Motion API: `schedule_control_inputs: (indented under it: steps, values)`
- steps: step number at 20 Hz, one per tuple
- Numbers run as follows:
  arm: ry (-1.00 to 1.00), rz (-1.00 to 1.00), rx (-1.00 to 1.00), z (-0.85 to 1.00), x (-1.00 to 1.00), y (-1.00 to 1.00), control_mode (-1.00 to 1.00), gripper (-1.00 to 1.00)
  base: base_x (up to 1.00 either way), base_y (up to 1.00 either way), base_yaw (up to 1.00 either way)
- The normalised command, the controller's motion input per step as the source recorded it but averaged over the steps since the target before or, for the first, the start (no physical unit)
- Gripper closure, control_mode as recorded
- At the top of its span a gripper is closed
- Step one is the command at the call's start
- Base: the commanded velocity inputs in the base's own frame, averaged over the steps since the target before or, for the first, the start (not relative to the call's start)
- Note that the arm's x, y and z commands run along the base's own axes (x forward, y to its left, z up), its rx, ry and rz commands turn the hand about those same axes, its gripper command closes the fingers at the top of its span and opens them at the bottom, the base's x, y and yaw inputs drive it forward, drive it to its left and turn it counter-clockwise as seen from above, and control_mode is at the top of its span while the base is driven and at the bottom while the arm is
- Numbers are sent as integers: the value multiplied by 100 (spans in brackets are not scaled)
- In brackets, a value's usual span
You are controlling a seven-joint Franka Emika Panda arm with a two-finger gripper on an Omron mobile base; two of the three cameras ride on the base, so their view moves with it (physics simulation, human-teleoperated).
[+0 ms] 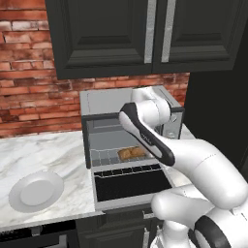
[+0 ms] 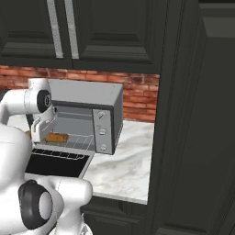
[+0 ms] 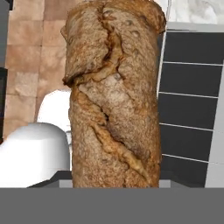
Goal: Pull the toaster oven rack outwards. Pick up the baguette from the plate and place it on the toaster oven rack. Close the toaster oven door fully and set the temperature to the lowest setting.
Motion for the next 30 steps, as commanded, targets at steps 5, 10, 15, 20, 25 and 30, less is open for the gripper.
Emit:
schedule_control_inputs:
  steps: [5, 10, 15, 20, 25, 30]
  values:
    - [-3, 0, 2, -11, 43, -6, -100, 100, 0, 0, 0]
    - [-5, 7, 1, -31, 28, 5, -100, 100, 0, 0, 0]
    - [-6, 1, 0, -48, 25, 34, -100, 100, 0, 0, 0]
    - [-8, 0, 0, -40, 28, 9, -100, 100, 0, 0, 0]
    - [-6, 0, 0, -36, 30, -9, -100, 100, 0, 0, 0]
    - [-9, 0, 2, -38, 26, -2, -100, 100, 0, 0, 0]
